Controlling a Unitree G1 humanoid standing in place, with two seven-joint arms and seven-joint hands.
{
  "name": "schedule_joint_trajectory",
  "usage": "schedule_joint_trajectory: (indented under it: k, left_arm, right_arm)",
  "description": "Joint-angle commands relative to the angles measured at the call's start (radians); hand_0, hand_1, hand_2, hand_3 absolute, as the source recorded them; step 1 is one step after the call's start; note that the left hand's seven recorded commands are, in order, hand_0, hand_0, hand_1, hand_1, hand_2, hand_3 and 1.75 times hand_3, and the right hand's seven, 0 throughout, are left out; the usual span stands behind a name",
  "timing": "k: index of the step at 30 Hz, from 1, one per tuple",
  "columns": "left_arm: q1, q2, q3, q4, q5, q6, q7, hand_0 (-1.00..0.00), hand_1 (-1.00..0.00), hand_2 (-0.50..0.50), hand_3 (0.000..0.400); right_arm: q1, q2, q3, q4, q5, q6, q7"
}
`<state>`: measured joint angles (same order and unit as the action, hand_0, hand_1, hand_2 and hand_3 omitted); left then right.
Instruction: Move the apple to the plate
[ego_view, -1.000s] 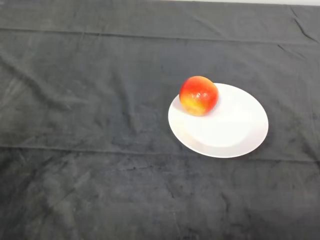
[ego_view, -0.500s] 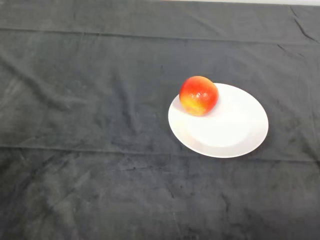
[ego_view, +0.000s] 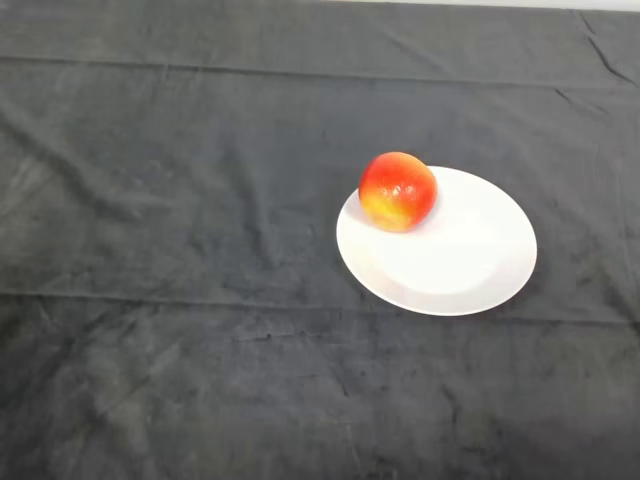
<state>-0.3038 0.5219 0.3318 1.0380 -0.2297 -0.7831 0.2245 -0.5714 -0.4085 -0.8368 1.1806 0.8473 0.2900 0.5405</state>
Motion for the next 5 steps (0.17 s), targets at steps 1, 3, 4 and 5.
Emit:
schedule_joint_trajectory:
  k: [1, 3, 4, 5]
  left_arm:
    - [-0.049, -0.009, 0.025, 0.051, 0.017, -0.021, -0.008, 0.0, 0.0, 0.0, 0.0]
    - [-0.049, -0.009, 0.027, 0.05, 0.018, -0.021, -0.008, 0.0, 0.0, 0.0, 0.0]
    - [-0.049, -0.009, 0.027, 0.05, 0.019, -0.021, -0.008, 0.0, 0.0, 0.0, 0.0]
    - [-0.049, -0.01, 0.028, 0.049, 0.019, -0.02, -0.009, 0.0, 0.0, 0.0, 0.0]
  right_arm:
    - [-0.026, -0.018, -0.0157, 0.019, -0.0018, 0.004, -0.0001]
    - [-0.026, -0.018, -0.0157, 0.019, -0.0018, 0.004, -0.0001]
    - [-0.026, -0.018, -0.0157, 0.019, -0.0019, 0.004, -0.0001]
    - [-0.026, -0.018, -0.0157, 0.019, -0.0019, 0.004, 0.0]
